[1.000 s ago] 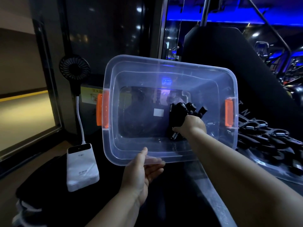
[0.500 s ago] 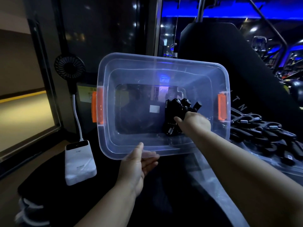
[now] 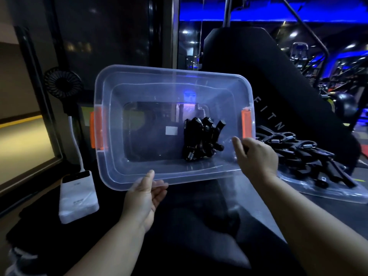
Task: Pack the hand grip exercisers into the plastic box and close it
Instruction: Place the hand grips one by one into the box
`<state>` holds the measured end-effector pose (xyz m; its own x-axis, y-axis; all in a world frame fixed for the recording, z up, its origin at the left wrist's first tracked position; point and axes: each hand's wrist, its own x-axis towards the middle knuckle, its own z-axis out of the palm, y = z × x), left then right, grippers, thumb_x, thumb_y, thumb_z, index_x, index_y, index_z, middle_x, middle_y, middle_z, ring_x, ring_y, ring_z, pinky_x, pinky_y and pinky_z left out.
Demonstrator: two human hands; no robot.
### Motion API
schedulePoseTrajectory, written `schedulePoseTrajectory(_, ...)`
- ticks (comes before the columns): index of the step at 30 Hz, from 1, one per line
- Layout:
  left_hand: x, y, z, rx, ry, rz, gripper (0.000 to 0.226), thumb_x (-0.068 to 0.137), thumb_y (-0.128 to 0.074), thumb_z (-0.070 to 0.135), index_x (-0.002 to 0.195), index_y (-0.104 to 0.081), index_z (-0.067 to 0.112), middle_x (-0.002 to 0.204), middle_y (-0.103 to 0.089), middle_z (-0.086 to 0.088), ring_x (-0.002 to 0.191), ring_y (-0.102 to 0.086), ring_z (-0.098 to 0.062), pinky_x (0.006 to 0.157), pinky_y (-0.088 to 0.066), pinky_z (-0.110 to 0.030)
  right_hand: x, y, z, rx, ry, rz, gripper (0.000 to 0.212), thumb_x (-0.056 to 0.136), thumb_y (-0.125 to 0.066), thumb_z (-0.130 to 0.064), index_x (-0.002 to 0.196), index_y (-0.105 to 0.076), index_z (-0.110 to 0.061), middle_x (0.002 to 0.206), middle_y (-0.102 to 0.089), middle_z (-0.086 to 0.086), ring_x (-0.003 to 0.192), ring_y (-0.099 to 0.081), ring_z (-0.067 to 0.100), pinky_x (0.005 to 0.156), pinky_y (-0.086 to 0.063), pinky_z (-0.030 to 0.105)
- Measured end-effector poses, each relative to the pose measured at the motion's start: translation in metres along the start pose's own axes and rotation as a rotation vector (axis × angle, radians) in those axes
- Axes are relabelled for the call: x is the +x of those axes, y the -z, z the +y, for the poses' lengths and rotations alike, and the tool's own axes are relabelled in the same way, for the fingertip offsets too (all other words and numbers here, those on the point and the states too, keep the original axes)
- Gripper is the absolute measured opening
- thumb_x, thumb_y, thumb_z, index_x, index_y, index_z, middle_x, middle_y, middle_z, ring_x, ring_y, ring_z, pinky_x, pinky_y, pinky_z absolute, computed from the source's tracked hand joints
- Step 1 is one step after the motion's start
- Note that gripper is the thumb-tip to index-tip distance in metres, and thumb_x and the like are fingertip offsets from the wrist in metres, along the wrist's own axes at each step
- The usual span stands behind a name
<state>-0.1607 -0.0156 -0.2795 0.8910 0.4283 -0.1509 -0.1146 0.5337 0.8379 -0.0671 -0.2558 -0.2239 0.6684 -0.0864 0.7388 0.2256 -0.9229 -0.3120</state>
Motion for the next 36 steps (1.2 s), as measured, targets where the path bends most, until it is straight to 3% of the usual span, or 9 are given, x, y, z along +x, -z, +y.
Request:
schedulePoseTrajectory(4, 0.004, 0.001, -0.004, 0.014, -0.022, 0.009, 0.021, 0.09, -0.061, 0.026, 0.077, -0.053, 0.012, 0.057, -0.064, -0.002, 0.051, -0.062, -0.008, 0.05, -0.051, -0.019, -0.01, 0.004, 0.061, 0.024, -0.191, -0.002, 0.055, 0.092, -0.022, -0.058, 0.064, -0.047, -0.017, 0.075, -0.061, 0.011, 0.078, -0.058, 0.036, 0.058, -0.028, 0.033)
schedulePoseTrajectory(8, 0.005, 0.001, -0.005, 0.017, -0.049, 0.0, 0.018, 0.091, -0.06, 0.026, 0.078, -0.054, 0.014, 0.052, -0.062, 0.002, 0.047, -0.059, -0.004, 0.046, -0.049, -0.016, -0.013, -0.009, 0.119, -0.053, -0.361, -0.141, 0.045, 0.1, -0.031, -0.047, 0.084, -0.059, -0.014, 0.098, -0.065, 0.015, 0.095, -0.056, 0.034, 0.067, -0.031, 0.033)
schedulePoseTrajectory(10, 0.006, 0.002, -0.006, 0.019, -0.058, -0.002, 0.018, 0.091, -0.06, 0.026, 0.079, -0.054, 0.014, 0.051, -0.061, 0.003, 0.046, -0.058, -0.004, 0.045, -0.049, -0.016, -0.014, -0.015, 0.133, -0.017, -0.38, -0.155, 0.038, 0.099, -0.039, -0.041, 0.085, -0.06, -0.014, 0.102, -0.063, 0.016, 0.099, -0.053, 0.034, 0.071, -0.033, 0.033)
schedulePoseTrajectory(13, 0.007, 0.002, -0.007, 0.023, -0.069, 0.002, 0.019, 0.091, -0.06, 0.026, 0.078, -0.053, 0.014, 0.052, -0.059, 0.003, 0.048, -0.058, -0.005, 0.045, -0.048, -0.017, -0.013, -0.022, 0.135, 0.02, -0.408, -0.205, 0.031, 0.095, -0.049, -0.038, 0.108, -0.065, -0.016, 0.113, -0.058, 0.014, 0.111, -0.051, 0.033, 0.087, -0.04, 0.037)
schedulePoseTrajectory(19, 0.01, 0.002, -0.009, 0.014, -0.084, 0.008, 0.02, 0.091, -0.06, 0.027, 0.076, -0.052, 0.015, 0.049, -0.058, 0.004, 0.046, -0.058, -0.005, 0.044, -0.048, -0.017, -0.008, -0.036, 0.118, -0.122, -0.308, -0.392, 0.041, 0.092, -0.048, -0.05, 0.124, -0.056, -0.025, 0.127, -0.056, 0.006, 0.122, -0.047, 0.028, 0.097, -0.037, 0.041)
schedulePoseTrajectory(24, 0.012, 0.002, -0.011, 0.005, -0.088, 0.019, 0.022, 0.09, -0.06, 0.028, 0.076, -0.052, 0.014, 0.05, -0.058, 0.002, 0.046, -0.058, -0.006, 0.043, -0.048, -0.017, 0.011, -0.048, 0.102, -0.219, -0.403, -0.598, 0.063, 0.087, -0.031, -0.071, 0.118, -0.06, -0.024, 0.124, -0.06, 0.003, 0.119, -0.048, 0.028, 0.092, -0.036, 0.041)
schedulePoseTrajectory(36, 0.01, 0.002, -0.01, 0.0, -0.086, 0.01, 0.02, 0.09, -0.06, 0.027, 0.078, -0.053, 0.013, 0.065, -0.056, -0.005, 0.047, -0.058, -0.006, 0.045, -0.05, -0.018, 0.011, -0.044, 0.103, -0.248, -0.381, -0.568, 0.031, 0.088, -0.045, -0.043, 0.099, -0.066, -0.023, 0.109, -0.065, 0.005, 0.107, -0.055, 0.027, 0.083, -0.039, 0.034)
